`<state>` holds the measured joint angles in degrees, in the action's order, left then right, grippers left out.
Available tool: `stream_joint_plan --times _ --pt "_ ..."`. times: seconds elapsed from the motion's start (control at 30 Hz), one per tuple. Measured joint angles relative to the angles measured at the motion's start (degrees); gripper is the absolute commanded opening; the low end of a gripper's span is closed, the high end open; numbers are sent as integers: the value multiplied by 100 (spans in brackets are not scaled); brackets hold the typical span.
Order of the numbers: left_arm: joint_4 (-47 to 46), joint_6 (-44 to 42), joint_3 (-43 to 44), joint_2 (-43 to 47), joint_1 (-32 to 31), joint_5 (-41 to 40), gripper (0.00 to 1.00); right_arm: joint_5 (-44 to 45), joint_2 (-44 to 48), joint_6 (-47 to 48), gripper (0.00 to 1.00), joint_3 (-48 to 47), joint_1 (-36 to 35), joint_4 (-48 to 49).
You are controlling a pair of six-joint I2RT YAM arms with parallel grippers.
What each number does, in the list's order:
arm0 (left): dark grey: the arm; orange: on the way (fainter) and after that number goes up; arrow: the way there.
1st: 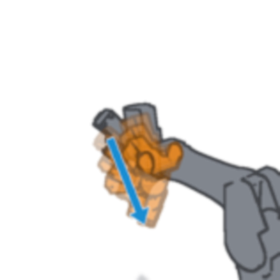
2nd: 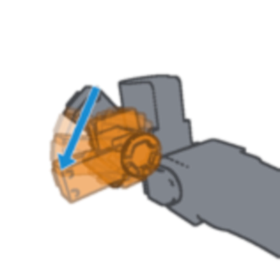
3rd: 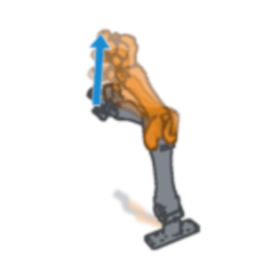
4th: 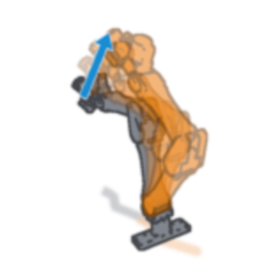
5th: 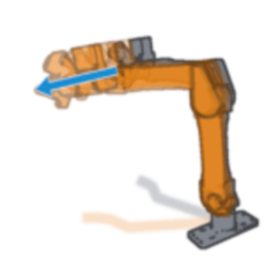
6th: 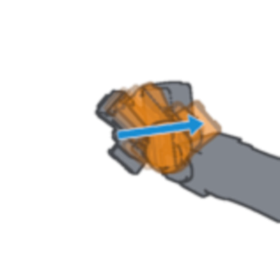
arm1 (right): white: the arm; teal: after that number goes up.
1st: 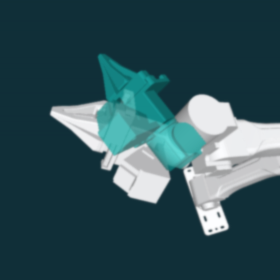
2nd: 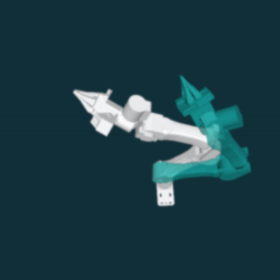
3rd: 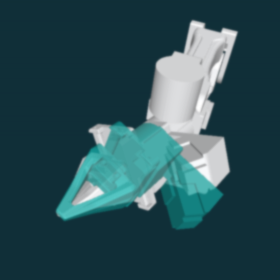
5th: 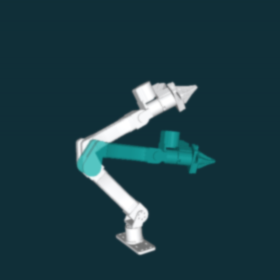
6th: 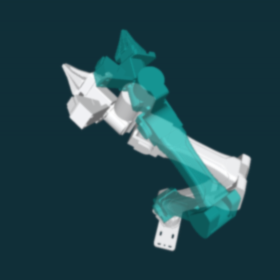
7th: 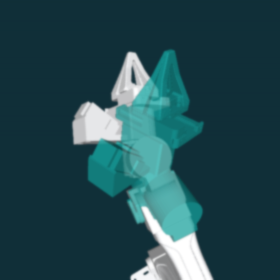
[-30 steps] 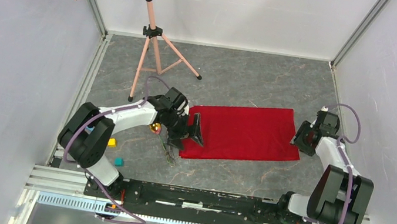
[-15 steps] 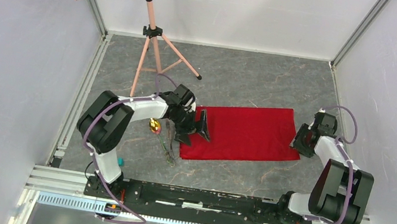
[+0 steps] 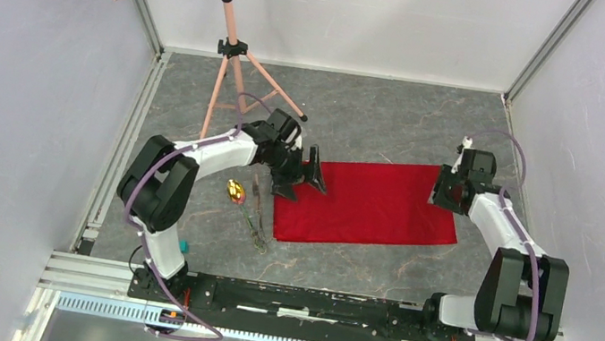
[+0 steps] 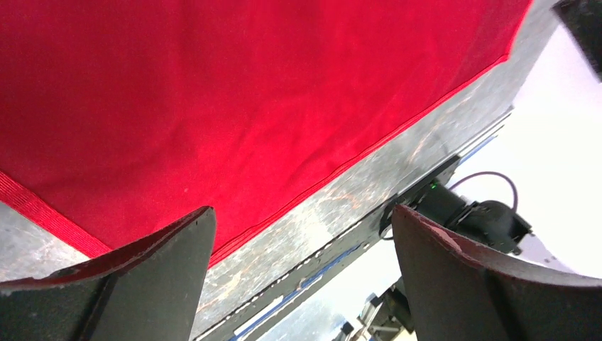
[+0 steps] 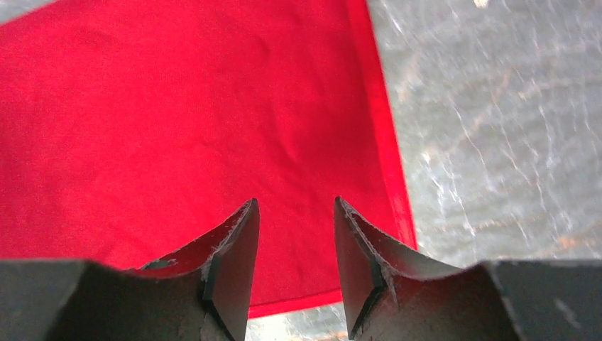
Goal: Fold the napkin into a case and place the utensils inside
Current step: Smooth out the rectangle-folded napkin at the center of the board.
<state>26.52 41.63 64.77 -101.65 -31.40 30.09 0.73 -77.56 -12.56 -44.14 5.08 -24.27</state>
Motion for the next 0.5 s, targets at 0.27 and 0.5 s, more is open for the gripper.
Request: stream_joint_plan --times 0.27,0.5 --pt "-109 116 737 -664 319 -328 100 -361 -599 42 41 -96 -155 350" --pt "-61 227 992 -1137 444 -487 100 -164 -505 -50 37 466 -155 787"
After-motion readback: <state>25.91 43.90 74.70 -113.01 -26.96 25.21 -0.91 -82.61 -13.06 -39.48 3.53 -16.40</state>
